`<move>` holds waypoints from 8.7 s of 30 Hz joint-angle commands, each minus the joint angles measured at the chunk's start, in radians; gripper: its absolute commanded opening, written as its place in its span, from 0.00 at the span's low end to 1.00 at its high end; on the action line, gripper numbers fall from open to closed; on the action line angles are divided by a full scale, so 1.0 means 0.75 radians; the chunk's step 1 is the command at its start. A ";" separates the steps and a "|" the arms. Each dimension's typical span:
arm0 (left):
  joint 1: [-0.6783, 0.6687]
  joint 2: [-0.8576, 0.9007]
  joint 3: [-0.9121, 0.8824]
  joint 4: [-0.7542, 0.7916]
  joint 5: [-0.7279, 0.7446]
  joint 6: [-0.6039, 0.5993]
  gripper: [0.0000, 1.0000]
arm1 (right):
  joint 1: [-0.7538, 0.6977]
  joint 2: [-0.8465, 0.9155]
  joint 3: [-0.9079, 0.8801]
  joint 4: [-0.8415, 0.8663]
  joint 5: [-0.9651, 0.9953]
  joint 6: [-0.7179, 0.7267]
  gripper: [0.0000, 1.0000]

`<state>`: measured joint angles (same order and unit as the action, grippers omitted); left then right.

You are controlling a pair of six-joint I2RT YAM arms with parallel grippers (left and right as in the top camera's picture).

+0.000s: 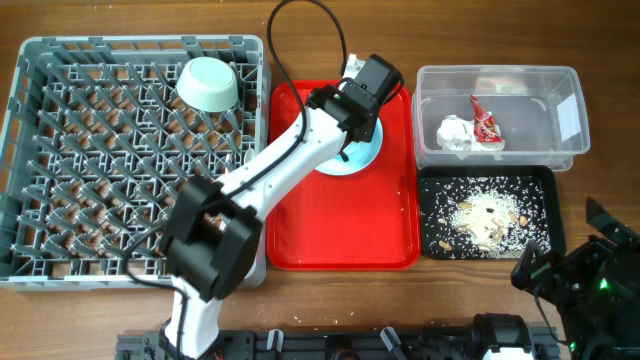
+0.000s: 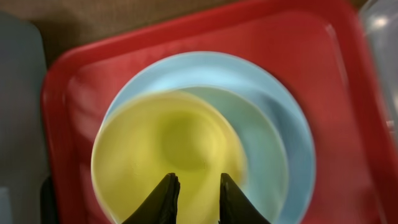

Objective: Sort waste into correct bins and load items into the dishwasher rack
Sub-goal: 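Move left gripper to the red tray and grasp the yellow cup, then carry the yellow cup with left gripper and set it in the rack, then return left gripper to the tray and grasp the small blue bowl, then carry the small blue bowl with left gripper and place it in the rack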

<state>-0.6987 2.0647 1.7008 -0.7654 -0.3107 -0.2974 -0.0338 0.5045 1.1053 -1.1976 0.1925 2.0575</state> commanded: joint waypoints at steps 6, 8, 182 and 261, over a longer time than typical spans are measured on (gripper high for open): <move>0.008 0.054 0.002 -0.001 -0.142 0.003 0.14 | 0.001 -0.004 -0.005 -0.002 0.023 0.019 1.00; 0.007 0.005 0.002 -0.002 -0.217 0.003 0.18 | 0.001 -0.004 -0.005 -0.002 0.023 0.019 1.00; 0.019 -0.774 -0.620 0.049 0.787 -0.453 0.60 | 0.001 -0.004 -0.005 -0.002 0.023 0.018 1.00; -0.171 -0.700 -0.697 0.241 0.149 -0.411 0.33 | 0.001 -0.004 -0.005 -0.002 0.023 0.018 1.00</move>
<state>-0.8066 1.4784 1.1755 -0.6331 -0.2081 -0.6514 -0.0338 0.5045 1.1053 -1.1995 0.1925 2.0575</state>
